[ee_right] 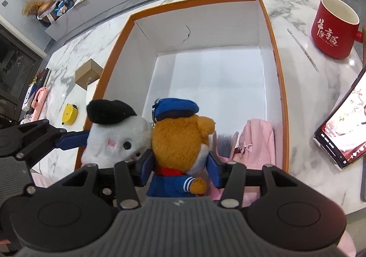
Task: Organize objects
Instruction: 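Carry both plushes over the shoebox and lower them inside, then open both grippers to release the plushes and withdraw from the box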
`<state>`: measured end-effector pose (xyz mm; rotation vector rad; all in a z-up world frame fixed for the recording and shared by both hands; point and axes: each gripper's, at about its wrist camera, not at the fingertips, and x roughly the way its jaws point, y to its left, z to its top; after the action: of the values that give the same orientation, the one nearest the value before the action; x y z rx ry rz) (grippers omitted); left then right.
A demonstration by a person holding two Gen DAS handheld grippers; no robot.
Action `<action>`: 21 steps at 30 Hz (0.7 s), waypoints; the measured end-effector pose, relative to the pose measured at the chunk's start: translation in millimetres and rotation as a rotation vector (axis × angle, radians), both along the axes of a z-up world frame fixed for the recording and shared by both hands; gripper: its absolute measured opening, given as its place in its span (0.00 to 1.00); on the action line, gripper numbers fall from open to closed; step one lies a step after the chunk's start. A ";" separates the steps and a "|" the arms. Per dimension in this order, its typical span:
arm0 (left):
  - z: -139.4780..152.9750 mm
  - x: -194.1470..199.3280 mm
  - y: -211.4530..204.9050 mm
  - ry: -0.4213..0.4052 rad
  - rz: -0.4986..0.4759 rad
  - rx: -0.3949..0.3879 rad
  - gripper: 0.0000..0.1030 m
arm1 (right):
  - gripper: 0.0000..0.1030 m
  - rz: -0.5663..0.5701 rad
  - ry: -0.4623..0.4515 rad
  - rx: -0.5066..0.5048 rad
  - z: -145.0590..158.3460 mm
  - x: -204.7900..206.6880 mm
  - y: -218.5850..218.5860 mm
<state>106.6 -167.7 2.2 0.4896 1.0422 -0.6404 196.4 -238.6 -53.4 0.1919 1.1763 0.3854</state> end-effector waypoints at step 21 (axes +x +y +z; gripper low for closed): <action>19.1 16.0 1.9 -0.059 -0.275 -0.075 0.64 | 0.50 0.174 -0.119 -0.094 24.5 12.8 10.6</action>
<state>122.6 -165.8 21.3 0.5882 0.8988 -0.8997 209.2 -228.0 -28.8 -0.0153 1.0942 0.4869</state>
